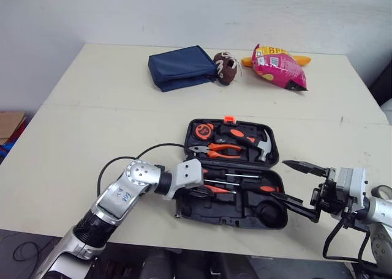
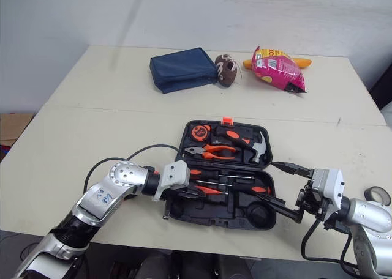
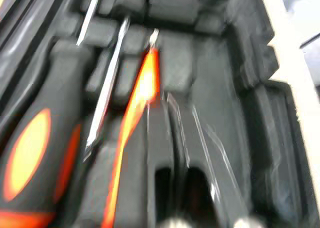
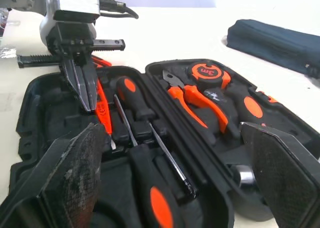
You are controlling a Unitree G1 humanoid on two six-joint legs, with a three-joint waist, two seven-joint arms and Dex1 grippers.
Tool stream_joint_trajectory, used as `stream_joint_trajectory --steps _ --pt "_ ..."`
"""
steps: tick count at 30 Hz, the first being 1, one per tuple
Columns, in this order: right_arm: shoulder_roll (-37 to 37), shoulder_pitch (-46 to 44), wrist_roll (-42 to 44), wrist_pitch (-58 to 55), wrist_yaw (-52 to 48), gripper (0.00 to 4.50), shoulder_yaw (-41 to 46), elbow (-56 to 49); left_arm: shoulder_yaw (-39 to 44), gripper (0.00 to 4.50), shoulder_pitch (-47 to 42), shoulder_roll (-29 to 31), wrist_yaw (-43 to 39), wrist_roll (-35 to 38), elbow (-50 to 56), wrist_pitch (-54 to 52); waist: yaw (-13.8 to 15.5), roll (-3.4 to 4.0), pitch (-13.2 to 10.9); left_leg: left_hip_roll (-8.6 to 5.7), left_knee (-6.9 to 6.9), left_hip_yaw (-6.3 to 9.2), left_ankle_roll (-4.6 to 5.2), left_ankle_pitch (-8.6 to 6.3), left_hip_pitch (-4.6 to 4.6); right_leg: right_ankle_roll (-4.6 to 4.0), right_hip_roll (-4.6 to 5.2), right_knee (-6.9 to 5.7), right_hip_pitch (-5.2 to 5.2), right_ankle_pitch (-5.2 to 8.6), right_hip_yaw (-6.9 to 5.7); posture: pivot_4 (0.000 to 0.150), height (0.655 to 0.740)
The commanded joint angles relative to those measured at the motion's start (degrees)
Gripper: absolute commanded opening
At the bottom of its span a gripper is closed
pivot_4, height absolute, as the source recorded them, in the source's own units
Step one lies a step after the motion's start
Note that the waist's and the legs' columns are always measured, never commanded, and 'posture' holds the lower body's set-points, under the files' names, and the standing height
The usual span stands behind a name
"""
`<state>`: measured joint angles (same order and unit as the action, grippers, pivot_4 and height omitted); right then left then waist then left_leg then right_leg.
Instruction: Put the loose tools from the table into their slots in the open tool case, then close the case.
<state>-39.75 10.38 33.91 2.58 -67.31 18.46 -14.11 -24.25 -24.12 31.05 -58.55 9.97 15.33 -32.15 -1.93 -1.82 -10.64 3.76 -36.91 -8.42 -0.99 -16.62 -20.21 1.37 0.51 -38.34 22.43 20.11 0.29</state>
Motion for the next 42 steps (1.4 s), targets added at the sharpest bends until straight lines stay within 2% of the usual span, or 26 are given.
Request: stream_joint_trajectory --steps 1,4,8,12,16,19,21,24,27,29,33,37,42 --pt "-0.05 0.25 0.61 1.6 -0.6 4.5 1.87 -0.3 -1.97 0.04 1.7 1.95 -1.35 0.14 -0.99 -4.09 -0.19 0.01 0.0 0.0 0.01 0.0 0.0 0.0 0.0 0.0 -0.01 0.0 0.0 0.0 0.0 0.15 0.74" --pt "-0.19 0.6 0.76 2.07 -1.1 4.5 2.25 0.06 0.41 0.04 1.7 0.27 0.3 1.03 -1.61 -1.51 -0.38 0.08 0.04 0.02 0.1 0.0 -0.03 0.01 0.02 0.0 -0.03 0.02 0.01 0.0 0.0 0.15 0.74" --pt "-0.35 0.99 0.91 3.17 -1.9 4.5 2.99 1.07 4.98 0.04 2.28 -2.37 0.22 3.62 -1.96 7.27 -0.35 0.07 0.03 0.01 0.09 0.0 -0.03 0.01 -0.01 0.0 -0.02 0.03 0.04 0.0 0.0 0.15 0.74" --pt "-3.59 3.57 1.73 4.95 -5.39 4.5 10.17 5.03 16.84 0.04 4.23 -0.29 -3.59 12.36 0.02 13.07 -0.08 0.08 -0.02 0.01 0.08 0.01 -0.02 0.0 -0.08 0.0 -0.02 0.06 0.09 -0.01 -0.02 0.15 0.74" --pt "-5.49 5.28 0.94 7.9 -6.89 4.5 16.32 9.7 26.58 0.04 5.85 2.03 -1.96 15.09 -2.61 16.31 -0.01 0.08 -0.02 0.01 0.14 0.01 -0.01 -0.03 -0.08 0.0 -0.03 0.21 0.07 -0.01 -0.04 0.15 0.74" --pt "-6.06 6.4 -1.67 12.82 -5.75 4.5 22.77 17.68 35.06 0.77 7.59 6.08 0.41 12.98 -8.49 21.23 -0.06 0.07 -0.03 0.0 0.18 0.0 0.02 -0.04 -0.07 0.04 -0.02 0.32 0.04 -0.03 -0.04 0.15 0.74" --pt "-6.29 6.55 -2.56 15.85 -5.46 4.5 25.52 23.21 36.87 1.63 9.66 9.11 0.02 10.42 -12.64 25.7 -0.01 0.06 -0.03 -0.02 0.37 -0.02 0.03 -0.05 -0.04 0.03 -0.01 0.43 0.05 -0.03 -0.03 0.15 0.74" --pt "-6.86 6.34 -3.74 21.02 -3.4 4.5 29.97 32.61 41.08 3.11 13.26 11.83 -0.13 10.33 -17.61 28.37 -0.07 0.07 -0.03 -0.06 0.64 -0.09 0.03 -0.05 0.0 0.03 0.04 0.63 0.05 -0.03 0.0 0.15 0.74" --pt "-9.91 8.66 -5.84 27.84 -1.57 4.5 35.04 45.93 49.01 4.44 18.37 15.99 1.01 9.4 -26.02 33.09 -0.2 0.07 -0.03 -0.07 0.75 -0.14 0.04 -0.11 -0.02 0.02 0.06 0.74 0.09 -0.02 0.0 0.15 0.74" --pt "-12.32 10.32 -6.75 31.81 1.27 4.5 37.95 55.22 54.53 4.48 20.55 18.49 2.57 9.61 -31.66 36.32 -0.32 0.05 -0.04 -0.04 0.83 -0.16 -0.01 -0.15 -0.01 -0.08 0.06 0.76 0.15 0.05 -0.02 0.15 0.74" --pt "-14.42 13.37 -6.53 36.67 2.43 4.5 39.58 66.1 59.73 4.48 24.55 21.97 3.87 9.04 -39.82 39.58 -0.82 -0.02 -0.04 0.03 0.89 -0.14 -0.11 -0.21 0.06 -0.27 0.06 0.76 0.13 0.17 -0.12 0.15 0.74" --pt "-15.31 15.13 -5.88 38.89 3.0 4.5 39.76 72.41 64.62 4.48 28.76 23.49 4.95 9.64 -44.18 41.15 -1.34 0.03 -0.01 -0.02 0.86 -0.16 0.27 -0.45 0.11 -0.21 0.23 0.75 0.04 0.13 -0.16 0.15 0.74" --pt "-15.76 11.81 -4.97 39.09 0.57 4.5 37.58 74.77 67.01 4.48 32.66 22.3 5.49 10.98 -41.99 40.81 -2.37 -0.05 0.0 0.01 0.85 -0.17 0.1 -0.48 0.18 -0.28 0.25 0.7 0.0 0.08 -0.19 0.15 0.74"
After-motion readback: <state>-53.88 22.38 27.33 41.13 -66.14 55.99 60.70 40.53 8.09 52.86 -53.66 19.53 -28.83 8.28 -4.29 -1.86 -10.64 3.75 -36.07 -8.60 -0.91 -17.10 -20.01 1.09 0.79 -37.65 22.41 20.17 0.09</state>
